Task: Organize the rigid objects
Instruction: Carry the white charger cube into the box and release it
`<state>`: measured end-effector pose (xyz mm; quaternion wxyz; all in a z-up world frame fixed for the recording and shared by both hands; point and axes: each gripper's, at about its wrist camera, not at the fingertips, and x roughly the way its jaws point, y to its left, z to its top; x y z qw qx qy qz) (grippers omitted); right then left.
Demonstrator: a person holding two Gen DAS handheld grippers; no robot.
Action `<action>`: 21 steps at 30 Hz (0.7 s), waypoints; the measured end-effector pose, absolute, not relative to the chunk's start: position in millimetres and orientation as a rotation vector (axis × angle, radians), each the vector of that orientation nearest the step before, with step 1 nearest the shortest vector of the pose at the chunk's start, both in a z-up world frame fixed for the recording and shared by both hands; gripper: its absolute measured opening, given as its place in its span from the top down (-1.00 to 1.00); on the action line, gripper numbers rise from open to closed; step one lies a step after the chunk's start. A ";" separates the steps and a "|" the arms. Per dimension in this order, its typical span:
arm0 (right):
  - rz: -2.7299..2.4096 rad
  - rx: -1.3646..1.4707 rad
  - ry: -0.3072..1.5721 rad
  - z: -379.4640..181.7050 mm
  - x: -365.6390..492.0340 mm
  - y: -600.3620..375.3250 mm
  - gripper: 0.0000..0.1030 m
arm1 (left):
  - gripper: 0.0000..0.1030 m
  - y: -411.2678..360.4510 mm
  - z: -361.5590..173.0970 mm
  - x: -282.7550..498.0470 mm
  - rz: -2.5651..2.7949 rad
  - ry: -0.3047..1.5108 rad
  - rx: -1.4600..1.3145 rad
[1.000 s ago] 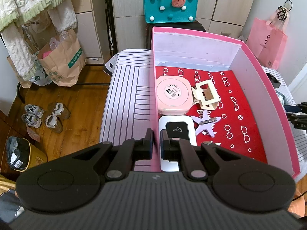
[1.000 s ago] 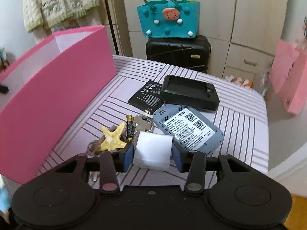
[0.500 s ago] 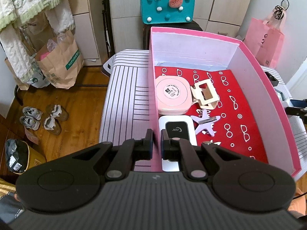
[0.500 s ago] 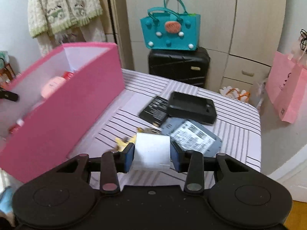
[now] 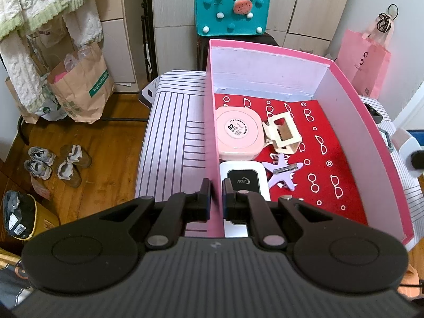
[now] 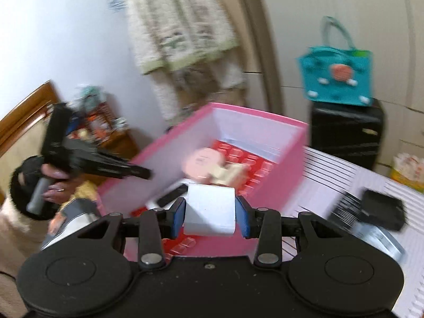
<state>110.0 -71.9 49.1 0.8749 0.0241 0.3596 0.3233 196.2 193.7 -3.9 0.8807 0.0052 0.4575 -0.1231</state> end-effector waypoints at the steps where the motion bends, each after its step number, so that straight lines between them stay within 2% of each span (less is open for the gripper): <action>1: 0.702 0.030 0.753 50.8 112.0 -61.8 0.11 | 0.86 193.7 -3.4 196.3 -0.259 0.954 0.015; 15: 0.829 -0.298 1.015 0.9 171.1 43.8 0.12 | 0.86 175.6 1.1 203.0 -0.303 1.020 0.211; 21: 0.836 -0.392 1.060 -11.9 176.1 61.8 0.12 | 0.86 166.1 3.6 204.1 -0.310 1.053 0.302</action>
